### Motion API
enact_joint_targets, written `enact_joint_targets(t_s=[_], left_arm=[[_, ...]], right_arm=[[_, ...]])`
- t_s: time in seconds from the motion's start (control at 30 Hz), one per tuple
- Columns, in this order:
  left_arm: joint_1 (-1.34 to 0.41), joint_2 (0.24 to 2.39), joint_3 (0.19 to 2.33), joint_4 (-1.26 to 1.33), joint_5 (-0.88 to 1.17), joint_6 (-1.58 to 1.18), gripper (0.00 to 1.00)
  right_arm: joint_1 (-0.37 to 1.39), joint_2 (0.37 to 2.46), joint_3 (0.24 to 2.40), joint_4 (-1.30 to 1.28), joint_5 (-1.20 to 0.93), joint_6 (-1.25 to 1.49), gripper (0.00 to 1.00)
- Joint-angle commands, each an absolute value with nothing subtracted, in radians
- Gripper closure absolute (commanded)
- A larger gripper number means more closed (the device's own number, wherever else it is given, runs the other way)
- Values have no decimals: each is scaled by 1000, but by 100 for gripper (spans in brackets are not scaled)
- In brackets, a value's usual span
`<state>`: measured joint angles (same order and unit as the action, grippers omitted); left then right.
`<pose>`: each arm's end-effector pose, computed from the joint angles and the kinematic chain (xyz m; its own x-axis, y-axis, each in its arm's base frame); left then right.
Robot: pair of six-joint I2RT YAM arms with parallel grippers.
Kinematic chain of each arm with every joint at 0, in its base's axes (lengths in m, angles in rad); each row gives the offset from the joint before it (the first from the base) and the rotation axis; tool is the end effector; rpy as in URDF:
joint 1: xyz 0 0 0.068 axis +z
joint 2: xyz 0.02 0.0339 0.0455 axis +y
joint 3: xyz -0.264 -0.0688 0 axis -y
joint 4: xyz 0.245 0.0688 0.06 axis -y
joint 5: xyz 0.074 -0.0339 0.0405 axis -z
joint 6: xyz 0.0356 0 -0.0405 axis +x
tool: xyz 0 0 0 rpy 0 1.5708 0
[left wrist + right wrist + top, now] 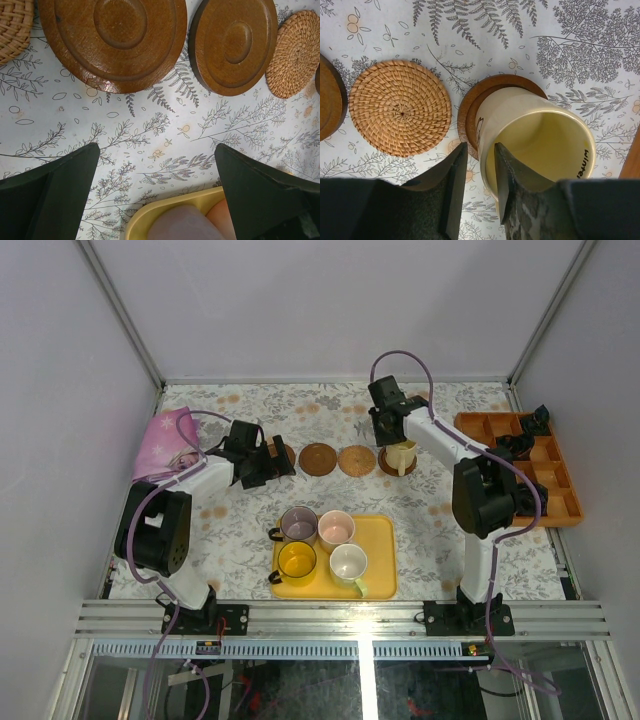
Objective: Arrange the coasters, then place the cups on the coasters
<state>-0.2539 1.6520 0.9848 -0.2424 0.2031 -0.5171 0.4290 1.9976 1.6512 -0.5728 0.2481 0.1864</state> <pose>0.3252 -0.0918 0.1862 -0.8450 -0.2810 -0.4551 -0.0596 0.8951 -0.4420 0.4091 0.1775 0.2408 -0.7602 -0.1502 -0.6321 -0.1292 0.9884 -0.0795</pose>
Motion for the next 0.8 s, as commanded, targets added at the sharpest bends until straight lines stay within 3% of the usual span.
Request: enact_joint_targets(t_s=[0.0,0.2,0.33,0.77], left_arm=[[-256,1658,1003,-206,210,-491,0],[-256,1664,1005,-207,210,-492,0],[-256,1668,1005,-208,211,-492,0],[-256,1681,1007,-210,211,-495,0]], right_arm=[[418,1995,1665,-576,239,196,67],[415,2002,1656,-574,240,199,78],[416,1999,1655,-576,239,196,99],[415,1955,1652,-544,213,194,100]])
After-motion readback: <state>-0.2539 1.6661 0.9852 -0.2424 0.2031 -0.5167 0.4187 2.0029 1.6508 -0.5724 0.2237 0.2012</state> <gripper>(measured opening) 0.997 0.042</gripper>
